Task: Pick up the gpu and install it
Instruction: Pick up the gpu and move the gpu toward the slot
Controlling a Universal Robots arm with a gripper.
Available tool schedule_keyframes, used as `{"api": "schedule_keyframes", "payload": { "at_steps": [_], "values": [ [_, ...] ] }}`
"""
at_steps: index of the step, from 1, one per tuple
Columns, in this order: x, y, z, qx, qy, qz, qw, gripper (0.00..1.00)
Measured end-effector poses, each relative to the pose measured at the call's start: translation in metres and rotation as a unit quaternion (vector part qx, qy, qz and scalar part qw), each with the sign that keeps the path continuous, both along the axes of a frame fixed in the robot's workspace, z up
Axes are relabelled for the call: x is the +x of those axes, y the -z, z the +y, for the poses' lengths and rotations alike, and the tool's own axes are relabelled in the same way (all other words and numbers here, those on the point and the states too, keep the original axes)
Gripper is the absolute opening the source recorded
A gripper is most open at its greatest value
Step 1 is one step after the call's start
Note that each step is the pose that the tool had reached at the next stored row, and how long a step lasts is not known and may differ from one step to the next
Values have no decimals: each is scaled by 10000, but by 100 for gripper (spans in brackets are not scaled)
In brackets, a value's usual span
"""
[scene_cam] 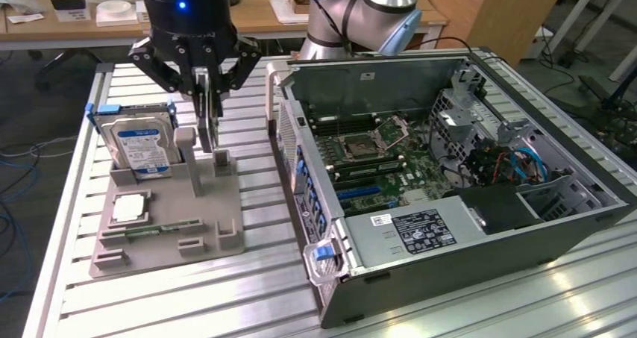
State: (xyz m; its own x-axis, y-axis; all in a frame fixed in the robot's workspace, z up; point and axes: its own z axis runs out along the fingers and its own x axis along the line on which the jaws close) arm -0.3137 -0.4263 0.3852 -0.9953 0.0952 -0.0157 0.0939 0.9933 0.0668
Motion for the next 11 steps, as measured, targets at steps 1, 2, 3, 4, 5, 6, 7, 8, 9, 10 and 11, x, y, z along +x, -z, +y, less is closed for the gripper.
{"api": "schedule_keyframes", "payload": {
  "at_steps": [1,2,3,4,5,6,7,8,9,10,11],
  "values": [
    [1,-11,0,0,0,0,10000,28],
    [1,-22,0,0,0,0,10000,28],
    [1,-37,1,0,0,-1,10000,28],
    [1,-52,1,0,0,0,10000,28],
    [1,-69,1,0,0,0,10000,28],
    [1,-90,1,0,0,0,10000,28],
    [1,-192,1,0,0,0,10000,28],
    [1,-310,1,6,0,0,10000,28],
    [1,-415,1,14,0,0,10000,28],
    [1,-436,1,16,0,0,10000,28],
    [1,-459,1,17,0,1,10000,28]
  ]
}}
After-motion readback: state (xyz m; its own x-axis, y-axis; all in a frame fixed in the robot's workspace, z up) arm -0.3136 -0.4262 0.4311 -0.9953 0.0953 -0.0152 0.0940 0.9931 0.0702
